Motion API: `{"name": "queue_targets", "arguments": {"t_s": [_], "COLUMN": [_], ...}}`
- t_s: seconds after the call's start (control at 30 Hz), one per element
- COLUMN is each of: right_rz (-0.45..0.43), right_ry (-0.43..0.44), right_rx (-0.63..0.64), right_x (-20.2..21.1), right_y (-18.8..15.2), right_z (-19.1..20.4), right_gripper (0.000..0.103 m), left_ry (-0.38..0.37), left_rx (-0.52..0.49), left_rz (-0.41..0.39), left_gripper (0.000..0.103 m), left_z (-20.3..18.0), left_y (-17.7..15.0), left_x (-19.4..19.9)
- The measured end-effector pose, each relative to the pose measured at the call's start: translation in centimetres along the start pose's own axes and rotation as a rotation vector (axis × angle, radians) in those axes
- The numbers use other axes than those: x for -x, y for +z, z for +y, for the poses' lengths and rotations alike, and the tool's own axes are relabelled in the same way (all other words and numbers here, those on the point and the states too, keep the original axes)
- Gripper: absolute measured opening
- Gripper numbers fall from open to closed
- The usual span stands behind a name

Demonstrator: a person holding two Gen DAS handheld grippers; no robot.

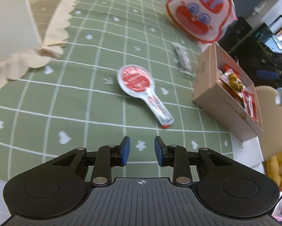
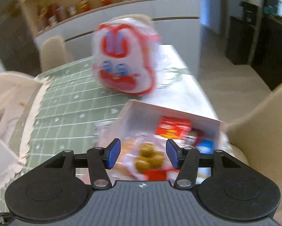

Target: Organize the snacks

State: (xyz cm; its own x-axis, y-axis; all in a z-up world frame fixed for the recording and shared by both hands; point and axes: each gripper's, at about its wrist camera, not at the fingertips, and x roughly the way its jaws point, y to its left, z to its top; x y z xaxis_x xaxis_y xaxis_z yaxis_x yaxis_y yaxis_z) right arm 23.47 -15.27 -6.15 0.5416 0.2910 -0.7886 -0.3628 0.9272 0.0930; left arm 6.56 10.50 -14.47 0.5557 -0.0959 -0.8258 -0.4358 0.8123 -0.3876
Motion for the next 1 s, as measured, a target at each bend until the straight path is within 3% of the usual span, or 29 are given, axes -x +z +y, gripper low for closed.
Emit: {"name": "queue_targets", "arguments": {"t_s": [0.07, 0.17, 0.27, 0.43, 0.53, 0.6, 0.63, 0.73, 0.9, 1.0], "right_rz": [0.052, 0.148, 0.233, 0.363, 0.414, 0.406, 0.414, 0.418, 0.438, 0.446], "right_ry": [0.053, 0.103, 0.064, -0.097, -0.087, -0.107, -0.101, -0.056, 0.09, 0.123], "right_rx": [0.037, 0.074, 0.122, 0.285, 0.283, 0.317, 0.338, 0.359, 0.358, 0.406], "right_x": [-1.5, -5.2, -9.7, -15.4, -17.0, -17.3, -17.5, -16.9, -13.5, -11.6], "right_y": [1.0, 2.9, 4.5, 4.7, 4.2, 3.9, 3.6, 3.1, 0.1, -2.7], "right_z": [2.2, 5.4, 7.9, 10.0, 9.9, 10.4, 10.8, 11.8, 13.5, 14.7], "right_gripper": [0.059, 0.06, 0.059, 0.059, 0.053, 0.049, 0.041, 0.03, 0.029, 0.029], "left_ry": [0.003, 0.005, 0.0, -0.004, -0.007, -0.009, -0.01, -0.014, -0.03, -0.034], "left_rx": [0.013, 0.035, 0.058, 0.139, 0.169, 0.19, 0.197, 0.194, 0.171, 0.163], "left_rz": [-0.015, -0.026, -0.039, -0.065, -0.077, -0.08, -0.079, -0.075, -0.07, -0.074], "left_gripper": [0.032, 0.032, 0.032, 0.032, 0.032, 0.032, 0.032, 0.032, 0.032, 0.032], "left_z": [0.4, 1.0, 1.7, 3.6, 4.6, 5.2, 5.4, 5.6, 5.2, 5.0], "left_y": [-0.6, -1.3, -1.9, -3.0, -3.4, -3.5, -3.4, -3.0, -2.1, -1.4], "left_x": [0.9, 2.2, 2.8, 3.8, 4.2, 4.3, 4.2, 3.9, 3.4, 2.9]}}
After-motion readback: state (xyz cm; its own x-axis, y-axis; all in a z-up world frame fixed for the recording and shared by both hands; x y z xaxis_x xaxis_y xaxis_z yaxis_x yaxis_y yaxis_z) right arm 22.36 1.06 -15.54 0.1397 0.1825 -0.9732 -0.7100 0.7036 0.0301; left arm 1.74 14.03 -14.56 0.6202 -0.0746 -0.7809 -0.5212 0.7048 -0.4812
